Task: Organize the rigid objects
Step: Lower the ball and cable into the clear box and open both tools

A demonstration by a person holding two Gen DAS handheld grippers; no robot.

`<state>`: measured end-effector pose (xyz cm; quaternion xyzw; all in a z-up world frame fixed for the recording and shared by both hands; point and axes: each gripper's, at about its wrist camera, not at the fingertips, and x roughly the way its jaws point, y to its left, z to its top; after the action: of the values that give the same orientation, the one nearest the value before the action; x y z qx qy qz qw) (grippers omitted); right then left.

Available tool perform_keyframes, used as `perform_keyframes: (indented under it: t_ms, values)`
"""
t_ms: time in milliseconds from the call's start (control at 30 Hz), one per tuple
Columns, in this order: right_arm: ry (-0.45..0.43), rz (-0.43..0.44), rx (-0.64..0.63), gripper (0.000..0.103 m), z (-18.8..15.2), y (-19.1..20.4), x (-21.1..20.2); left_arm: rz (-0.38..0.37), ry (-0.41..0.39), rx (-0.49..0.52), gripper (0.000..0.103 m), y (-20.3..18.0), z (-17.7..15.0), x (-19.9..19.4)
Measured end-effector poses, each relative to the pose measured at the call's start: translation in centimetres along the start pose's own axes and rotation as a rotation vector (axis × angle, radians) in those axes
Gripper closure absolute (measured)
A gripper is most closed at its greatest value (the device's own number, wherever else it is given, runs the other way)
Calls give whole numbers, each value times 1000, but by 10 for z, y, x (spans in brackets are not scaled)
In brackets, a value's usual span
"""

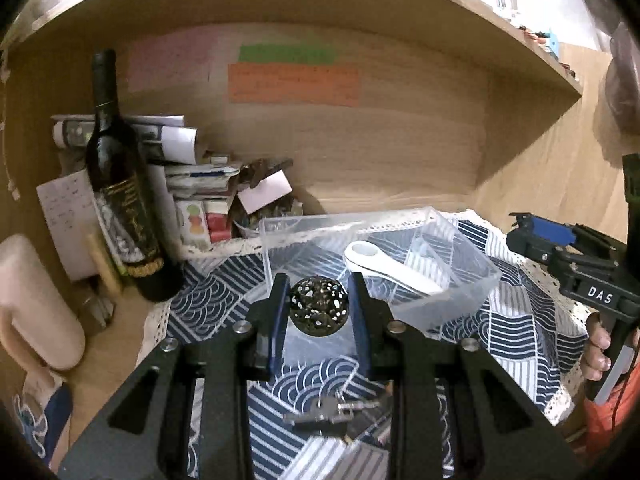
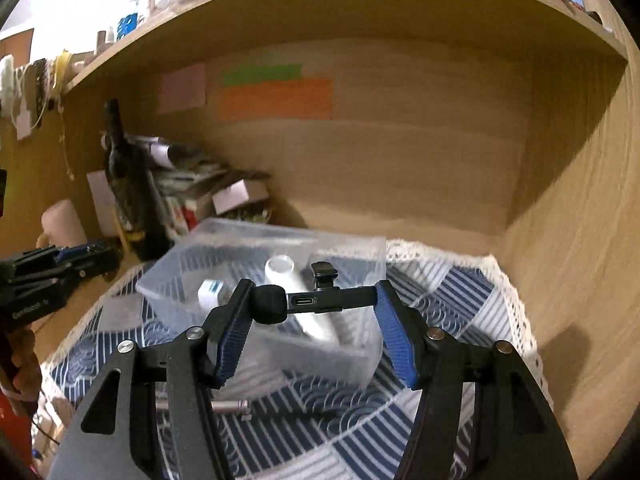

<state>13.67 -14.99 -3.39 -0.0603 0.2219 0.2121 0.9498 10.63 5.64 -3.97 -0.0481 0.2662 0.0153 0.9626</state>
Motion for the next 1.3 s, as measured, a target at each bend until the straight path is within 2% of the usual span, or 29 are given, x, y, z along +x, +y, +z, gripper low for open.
perform_keyframes:
  t_ms: [167,467,667,867,933,1000,1100,1200,1267,1300]
  values:
    - [26,6,1,46,6,-2,25,-6,44,8,74,1,5,25]
    - [157,24,-31,46,-1,-1,81,-36,154,21,74,3,-1,77]
    - [221,23,-36,46,-9,0,105,-53,180,19,74,6,-4,89]
    - [246,21,-52,45,-13,6,113,-60,193,6,74,7,-3,95]
    - [246,20,-58,41,-12,6,112,-65,198,0,74,8,-3,95]
    - [234,20,-64,31,-12,6,106,-64,203,-6,74,8,-2,93]
    - [211,19,-82,30,-9,10,96,-69,201,-16,65,9,-1,86]
    - [185,28,-94,28,-6,14,82,-65,173,-22,49,9,2,70]
    - [162,40,-105,24,-4,17,71,-53,149,-24,34,9,4,58]
    - [149,43,-113,22,-4,19,64,-47,139,-26,32,10,5,52]
